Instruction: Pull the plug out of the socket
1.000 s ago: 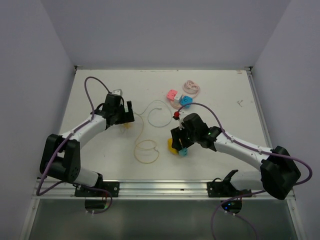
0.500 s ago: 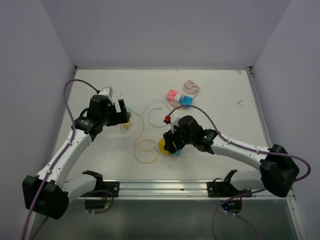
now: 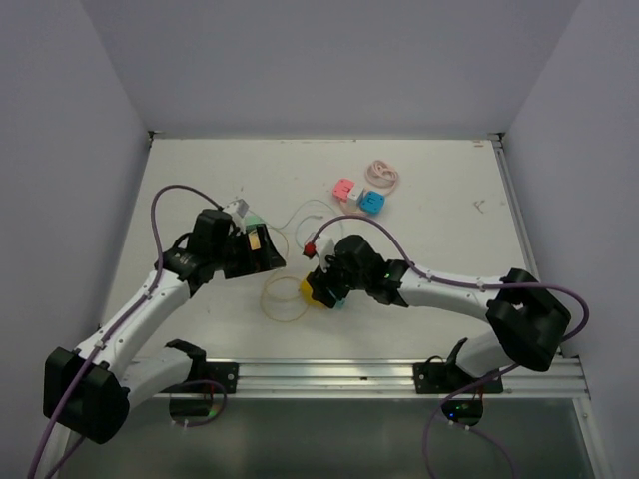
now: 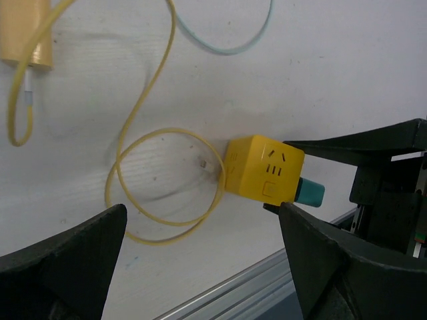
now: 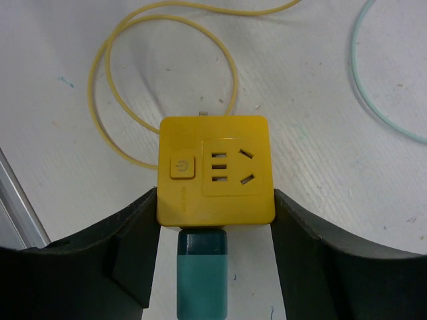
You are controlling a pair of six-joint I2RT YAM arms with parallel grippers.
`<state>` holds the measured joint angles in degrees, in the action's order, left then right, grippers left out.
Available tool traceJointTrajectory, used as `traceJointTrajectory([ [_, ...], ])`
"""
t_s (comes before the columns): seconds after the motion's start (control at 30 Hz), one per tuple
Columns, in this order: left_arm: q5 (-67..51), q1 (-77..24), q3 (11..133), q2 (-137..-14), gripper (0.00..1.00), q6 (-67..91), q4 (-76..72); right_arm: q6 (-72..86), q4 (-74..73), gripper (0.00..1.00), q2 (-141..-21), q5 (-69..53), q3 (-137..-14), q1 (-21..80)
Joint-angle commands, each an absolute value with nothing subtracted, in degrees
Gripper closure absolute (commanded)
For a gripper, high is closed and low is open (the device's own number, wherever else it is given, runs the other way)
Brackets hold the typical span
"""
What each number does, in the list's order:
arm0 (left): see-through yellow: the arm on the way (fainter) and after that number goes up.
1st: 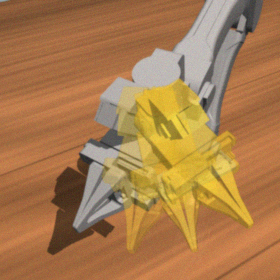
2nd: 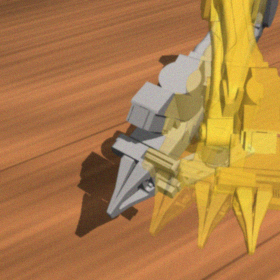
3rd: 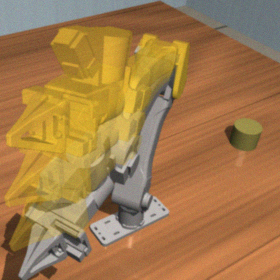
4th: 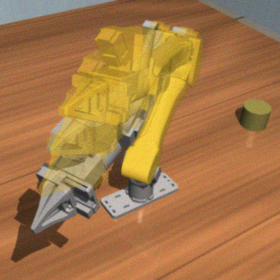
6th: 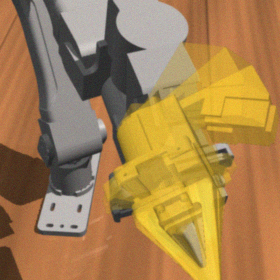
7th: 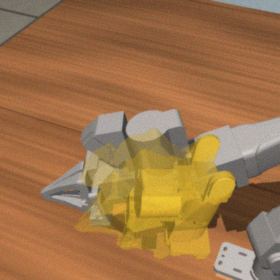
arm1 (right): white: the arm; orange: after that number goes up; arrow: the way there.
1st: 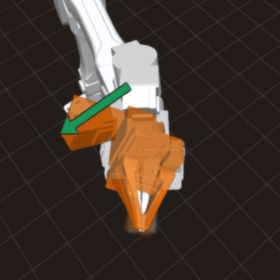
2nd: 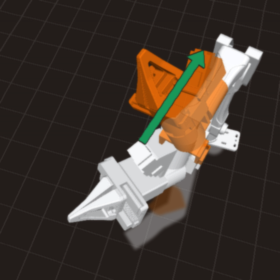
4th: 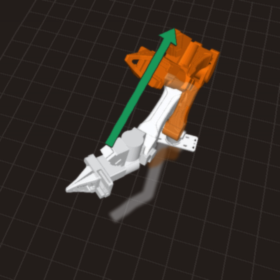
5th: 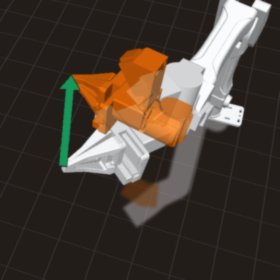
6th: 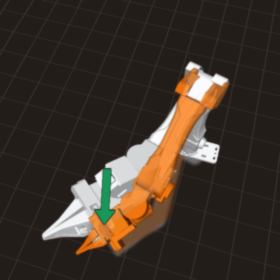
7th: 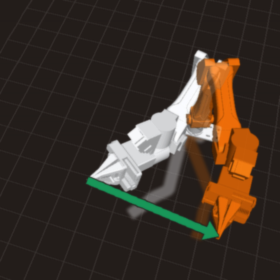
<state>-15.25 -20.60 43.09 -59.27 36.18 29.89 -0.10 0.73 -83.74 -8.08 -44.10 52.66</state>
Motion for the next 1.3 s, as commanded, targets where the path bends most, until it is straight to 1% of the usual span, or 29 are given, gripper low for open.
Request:
traceJointTrajectory([
  [0.0, -17.14, -25.47, 41.93, -60.11, 0.0, 41.21, 23.91, -3.16, 1.59, 0.86, -82.71, -5.89, -45.0, 52.82],
  [0.07, -16.88, -27.5, 41.66, -61.17, 0.0, 42.18, 21.81, -3.08, 0.45, 0.8, -80.69, -5.63, -43.6, 52.91],
  [0.1, -16.79, -28.9, 41.23, -62.3, 0.01, 42.97, 21.01, -2.9, 0.27, 0.74, -80.07, -5.8, -43.25, 52.91],
  [0.17, -16.96, -29.7, 40.87, -63.36, 0.0, 43.5, 19.25, -2.03, 0.18, 0.67, -78.14, -6.5, -42.37, 52.91],
  [0.2, -17.14, -30.06, 40.52, -64.33, 0.0, 43.94, 18.55, -1.59, 0.18, 0.59, -77.61, -6.76, -42.02, 52.91],
  [0.27, -17.14, -30.32, 40.52, -65.21, 0.0, 44.3, 16.89, -0.8, 0.18, 0.53, -76.47, -7.03, -41.31, 52.82],
  [0.3, -17.4, -30.67, 40.6, -66.0, 0.0, 44.47, 16.44, -0.62, -1.13, 0.47, -76.29, -7.12, -41.13, 52.91],
  [0.37, -17.4, -31.11, 40.87, -67.49, 0.0, 44.82, 15.21, -0.44, -1.49, 0.41, -76.2, -7.12, -41.05, 52.91],
  [0.4, -17.32, -31.81, 41.04, -68.02, 0.0, 45.09, 14.86, -0.44, -1.67, 0.34, -76.2, -7.12, -41.04, 52.82],
  [0.47, -17.23, -32.6, 41.13, -69.51, 0.0, 45.44, 13.54, -0.35, -1.85, 0.28, -76.2, -7.03, -40.87, 52.91],
  [0.5, -17.23, -33.56, 41.31, -69.96, 0.0, 45.87, 13.1, -0.44, -1.85, 0.22, -75.85, -6.94, -40.78, 52.91],
  [0.57, -17.31, -35.06, 41.22, -71.53, 0.0, 46.49, 11.87, 1.47, -1.85, 0.18, -75.5, -7.29, -40.34, 52.91],
  [0.6, -17.49, -35.68, 41.31, -72.06, 0.0, 46.84, 11.43, 1.67, -1.85, 0.13, -75.06, -7.29, -40.25, 52.91],
  [0.67, -17.4, -37.17, 41.4, -73.47, 0.0, 47.28, 10.55, 2.37, -2.28, 0.1, -74.53, -7.29, -40.08, 52.91],
  [0.7, -17.14, -37.53, 41.48, -73.91, 0.0, 47.37, 10.46, 2.72, -2.55, 0.07, -73.84, -7.21, -40.08, 52.91],
  [0.87, -16.79, -38.76, 42.19, -75.67, 0.0, 47.46, 10.02, 4.22, -4.57, 0.01, -69.27, -6.42, -40.52, 52.82],
  [0.97, -17.66, -39.63, 43.41, -76.55, 0.0, 47.29, 9.41, 5.18, -6.76, 0.01, -65.05, -4.05, -40.34, 52.82],
  [1.13, -19.51, -41.13, 43.95, -78.22, 0.0, 47.46, 8.44, 7.03, -11.06, 0.01, -58.2, 4.47, -39.2, 52.65],
  [1.27, -21.61, -41.75, 42.81, -79.01, 0.0, 48.42, 6.25, 9.22, -14.41, 0.01, -55.99, 10.1, -37.89, 52.03],
])
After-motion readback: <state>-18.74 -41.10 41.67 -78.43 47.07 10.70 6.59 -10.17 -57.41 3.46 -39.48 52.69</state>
